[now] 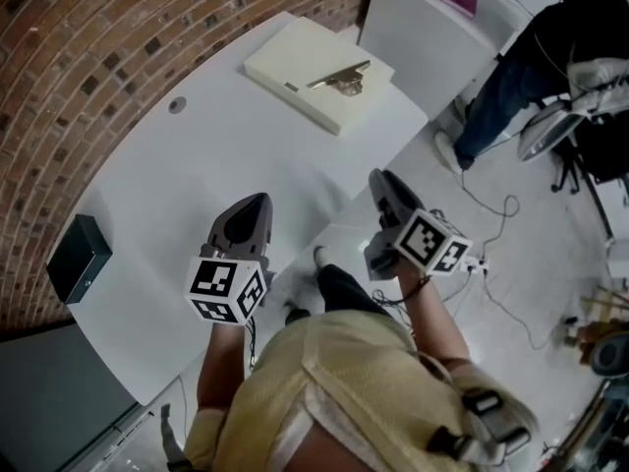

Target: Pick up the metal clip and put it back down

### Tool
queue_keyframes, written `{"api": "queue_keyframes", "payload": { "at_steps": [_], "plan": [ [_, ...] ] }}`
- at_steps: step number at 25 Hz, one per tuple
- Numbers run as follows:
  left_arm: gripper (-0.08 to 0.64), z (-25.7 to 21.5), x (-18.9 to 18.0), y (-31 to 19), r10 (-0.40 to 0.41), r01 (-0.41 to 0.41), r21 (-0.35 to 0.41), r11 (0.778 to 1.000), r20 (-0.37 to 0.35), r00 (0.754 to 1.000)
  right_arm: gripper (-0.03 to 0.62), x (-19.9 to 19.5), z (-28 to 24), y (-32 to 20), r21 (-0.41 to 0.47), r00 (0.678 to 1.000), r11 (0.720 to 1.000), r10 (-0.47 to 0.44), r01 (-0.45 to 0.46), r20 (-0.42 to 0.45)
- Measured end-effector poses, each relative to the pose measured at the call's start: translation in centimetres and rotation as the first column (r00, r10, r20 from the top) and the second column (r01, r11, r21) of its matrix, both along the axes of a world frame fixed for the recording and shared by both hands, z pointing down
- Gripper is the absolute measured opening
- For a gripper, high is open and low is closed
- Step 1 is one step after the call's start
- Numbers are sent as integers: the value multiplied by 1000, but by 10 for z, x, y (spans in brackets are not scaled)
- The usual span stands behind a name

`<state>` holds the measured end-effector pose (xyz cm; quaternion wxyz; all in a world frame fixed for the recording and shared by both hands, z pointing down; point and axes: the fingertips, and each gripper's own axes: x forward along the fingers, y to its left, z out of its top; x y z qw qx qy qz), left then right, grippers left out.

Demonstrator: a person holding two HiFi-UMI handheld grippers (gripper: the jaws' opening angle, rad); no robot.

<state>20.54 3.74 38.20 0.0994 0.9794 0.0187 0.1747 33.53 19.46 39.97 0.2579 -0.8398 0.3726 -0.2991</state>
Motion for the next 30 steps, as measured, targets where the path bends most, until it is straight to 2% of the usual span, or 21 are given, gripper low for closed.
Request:
{"api": "queue_keyframes", "payload": {
  "at_steps": [5, 8, 13, 21, 30],
  "plan": [
    [5, 6, 30, -3, 15, -16, 37, 999, 27, 1000, 101, 40, 6, -12, 35, 999, 999, 19, -20, 36],
    [5, 8, 45, -9, 3, -5, 43, 999, 38, 999, 114, 63, 8, -20, -2, 999, 1000, 23, -23, 26],
    [5, 14, 60, -19, -21, 18, 56, 998, 59, 998, 115, 93, 19, -41, 22, 997, 999, 23, -25, 69],
    [5, 21, 90, -41, -82, 81, 32, 996, 60, 995, 114, 134, 25, -70, 13, 996, 1000, -4, 2, 88],
    [5, 26, 130, -53, -105, 103, 29, 994, 63, 993, 115, 177, 39, -95, 11, 992, 1000, -25, 24, 125]
  ]
}}
